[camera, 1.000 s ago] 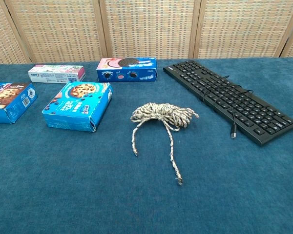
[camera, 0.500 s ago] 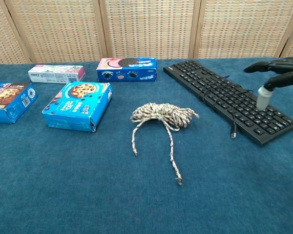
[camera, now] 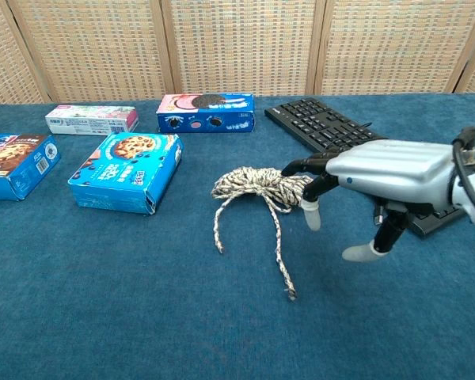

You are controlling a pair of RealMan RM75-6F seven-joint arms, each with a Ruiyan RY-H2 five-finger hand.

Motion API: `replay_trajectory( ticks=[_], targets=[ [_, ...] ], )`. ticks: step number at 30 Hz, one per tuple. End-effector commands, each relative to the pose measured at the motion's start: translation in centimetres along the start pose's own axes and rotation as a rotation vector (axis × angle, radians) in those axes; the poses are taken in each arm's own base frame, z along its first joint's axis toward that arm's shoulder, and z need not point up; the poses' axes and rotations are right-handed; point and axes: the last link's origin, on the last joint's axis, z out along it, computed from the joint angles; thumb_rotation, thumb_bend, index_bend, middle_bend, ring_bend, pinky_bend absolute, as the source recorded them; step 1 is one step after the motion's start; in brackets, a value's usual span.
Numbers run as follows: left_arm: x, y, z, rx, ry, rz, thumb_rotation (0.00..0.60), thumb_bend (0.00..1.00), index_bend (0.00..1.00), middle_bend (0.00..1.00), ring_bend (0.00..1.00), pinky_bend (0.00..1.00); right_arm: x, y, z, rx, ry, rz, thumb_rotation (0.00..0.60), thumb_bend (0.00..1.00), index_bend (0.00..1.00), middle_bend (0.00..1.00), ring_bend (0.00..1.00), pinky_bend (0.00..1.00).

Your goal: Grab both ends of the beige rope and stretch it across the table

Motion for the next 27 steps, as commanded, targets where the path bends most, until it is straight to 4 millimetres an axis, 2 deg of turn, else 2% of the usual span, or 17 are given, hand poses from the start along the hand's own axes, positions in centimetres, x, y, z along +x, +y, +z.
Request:
replay_trajectory(
  ticks=[1, 6, 14, 27],
  targets=[
    [0.0, 0.0, -0.1, -0.002, 0.001, 0.0, 0.6, 0.0, 0.0, 0.0, 0.0, 0.0, -1.4, -0.7, 0.8, 0.005, -0.032, -0.021, 0.6, 0.26, 0.44, 0.03, 0.0, 0.0],
    [0.0, 0.1, -0.1, -0.003, 0.003, 0.0, 0.6, 0.0, 0.0, 0.0, 0.0, 0.0, -2.8, -1.6, 1.2, 0.014, -0.06, -0.035, 0.6, 0.32, 0.45, 0.04, 0.0, 0.0],
    [-0.1, 0.1, -0.1, -0.005, 0.002, 0.003, 0.6, 0.0, 0.0, 0.0, 0.0, 0.0, -4.4, -2.8, 2.3, 0.016, -0.078, -0.013, 0.6, 0.32, 0.45, 0.04, 0.0, 0.0],
    [0.0, 0.0, 0.0, -0.001, 0.004, 0.0, 0.6, 0.0, 0.0, 0.0, 0.0, 0.0, -5.3, -4.0, 3.8, 0.013, -0.08, -0.005, 0.6, 0.32, 0.47, 0.04, 0.0, 0.0]
  ],
)
